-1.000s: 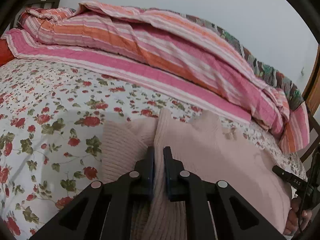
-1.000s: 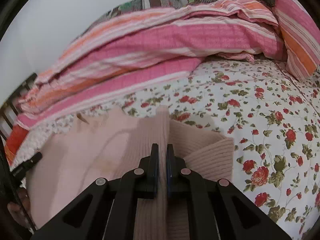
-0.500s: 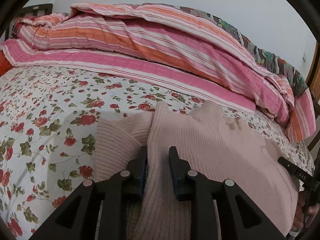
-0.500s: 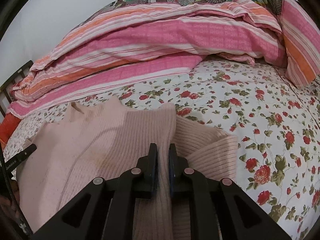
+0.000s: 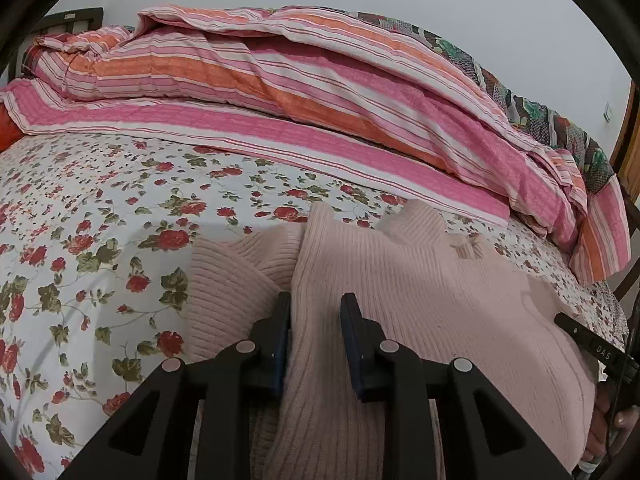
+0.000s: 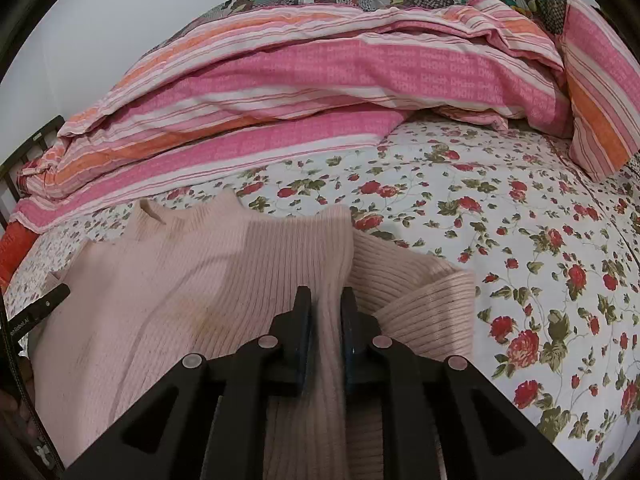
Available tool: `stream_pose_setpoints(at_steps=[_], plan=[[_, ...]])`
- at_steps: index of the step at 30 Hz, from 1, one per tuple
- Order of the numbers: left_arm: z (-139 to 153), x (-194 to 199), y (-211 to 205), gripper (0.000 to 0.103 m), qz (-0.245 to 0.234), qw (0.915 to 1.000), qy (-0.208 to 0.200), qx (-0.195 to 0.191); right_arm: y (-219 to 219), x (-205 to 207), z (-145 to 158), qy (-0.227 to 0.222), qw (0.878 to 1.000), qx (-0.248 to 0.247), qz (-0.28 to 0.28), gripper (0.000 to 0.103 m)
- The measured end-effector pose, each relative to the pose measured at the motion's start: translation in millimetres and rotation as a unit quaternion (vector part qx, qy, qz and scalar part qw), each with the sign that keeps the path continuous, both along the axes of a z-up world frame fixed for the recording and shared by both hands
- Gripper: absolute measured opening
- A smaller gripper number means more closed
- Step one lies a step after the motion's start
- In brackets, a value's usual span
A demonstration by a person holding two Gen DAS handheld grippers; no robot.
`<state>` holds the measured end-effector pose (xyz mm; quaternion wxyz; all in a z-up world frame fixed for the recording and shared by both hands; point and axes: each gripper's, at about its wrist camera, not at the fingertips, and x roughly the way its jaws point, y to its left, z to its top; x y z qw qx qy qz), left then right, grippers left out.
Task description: Fold small clothes
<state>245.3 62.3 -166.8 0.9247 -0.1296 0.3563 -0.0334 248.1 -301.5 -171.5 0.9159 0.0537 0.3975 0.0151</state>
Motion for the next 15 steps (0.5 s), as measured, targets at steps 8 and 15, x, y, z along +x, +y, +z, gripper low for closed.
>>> stream_pose_setpoints(at_steps=[8,15], plan=[[0.1,0.3,0.4,0.024,0.0,1.0,0.0,0.0,-0.2,-0.5,-0.1,0.0,1.0,-0.001,0.002,0.017],[0.2,0.1,0.1,0.026,-0.002,1.0,-0.001,-0.002,-0.3,-0.8,-0.1,0.0,1.0,-0.001,0.002,0.017]])
